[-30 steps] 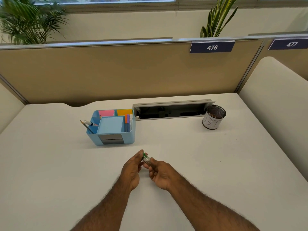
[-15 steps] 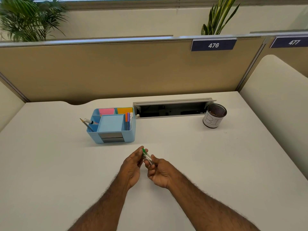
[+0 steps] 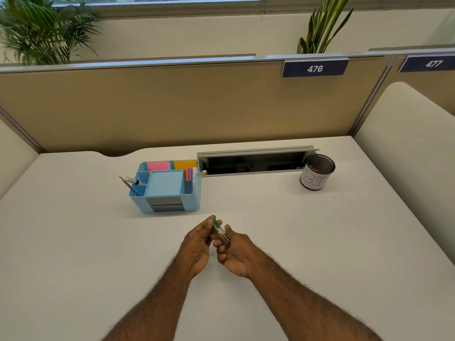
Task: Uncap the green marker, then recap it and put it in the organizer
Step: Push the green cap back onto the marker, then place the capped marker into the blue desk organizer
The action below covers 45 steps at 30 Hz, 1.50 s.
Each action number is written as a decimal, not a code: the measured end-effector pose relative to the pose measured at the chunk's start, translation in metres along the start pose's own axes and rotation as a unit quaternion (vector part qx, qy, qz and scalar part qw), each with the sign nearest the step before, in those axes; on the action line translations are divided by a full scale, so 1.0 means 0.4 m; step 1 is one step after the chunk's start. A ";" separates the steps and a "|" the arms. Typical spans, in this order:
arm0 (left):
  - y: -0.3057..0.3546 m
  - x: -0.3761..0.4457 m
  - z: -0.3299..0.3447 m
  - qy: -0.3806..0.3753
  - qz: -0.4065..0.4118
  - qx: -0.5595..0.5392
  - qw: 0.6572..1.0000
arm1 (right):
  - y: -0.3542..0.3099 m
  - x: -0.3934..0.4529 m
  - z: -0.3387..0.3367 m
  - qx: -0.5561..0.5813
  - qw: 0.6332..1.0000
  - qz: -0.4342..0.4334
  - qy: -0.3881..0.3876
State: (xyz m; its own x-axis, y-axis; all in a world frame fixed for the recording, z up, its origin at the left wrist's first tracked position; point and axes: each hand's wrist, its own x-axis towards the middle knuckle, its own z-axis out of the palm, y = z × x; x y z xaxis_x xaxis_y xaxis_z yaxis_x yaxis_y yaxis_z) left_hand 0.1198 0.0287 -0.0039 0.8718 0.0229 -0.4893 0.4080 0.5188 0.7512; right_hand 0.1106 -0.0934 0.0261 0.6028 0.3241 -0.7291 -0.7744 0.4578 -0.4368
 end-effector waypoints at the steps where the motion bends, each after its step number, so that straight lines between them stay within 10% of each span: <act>1: 0.002 0.003 -0.001 0.010 0.000 0.000 1.000 | -0.006 -0.002 0.004 -0.076 0.997 -0.025 0.013; 6: 0.032 0.015 -0.009 0.017 0.003 0.044 0.999 | -0.044 0.005 0.017 -0.493 0.851 -0.167 0.067; 15: 0.125 0.011 0.001 0.074 0.080 0.273 0.956 | -0.107 0.037 0.092 -0.610 0.741 -0.262 0.105; 20: 0.191 0.023 -0.048 0.281 0.269 0.539 0.747 | -0.147 0.059 0.166 -0.562 0.753 -0.326 0.101; 27: 0.244 0.064 -0.171 0.200 0.217 0.768 0.569 | -0.203 0.117 0.288 -0.531 0.743 -0.396 0.093; 45: 0.244 0.088 -0.227 0.158 0.206 0.789 0.557 | -0.191 0.288 0.354 -0.673 0.583 -0.434 0.139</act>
State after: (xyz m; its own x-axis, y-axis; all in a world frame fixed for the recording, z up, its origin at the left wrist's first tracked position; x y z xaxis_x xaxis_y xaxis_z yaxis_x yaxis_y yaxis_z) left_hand 0.1655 0.1578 0.0119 0.9900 0.1409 0.0018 0.1388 -0.9772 0.1607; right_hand 0.2663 0.0260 0.0502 0.9700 0.2224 0.0980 0.2369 -0.7752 -0.5857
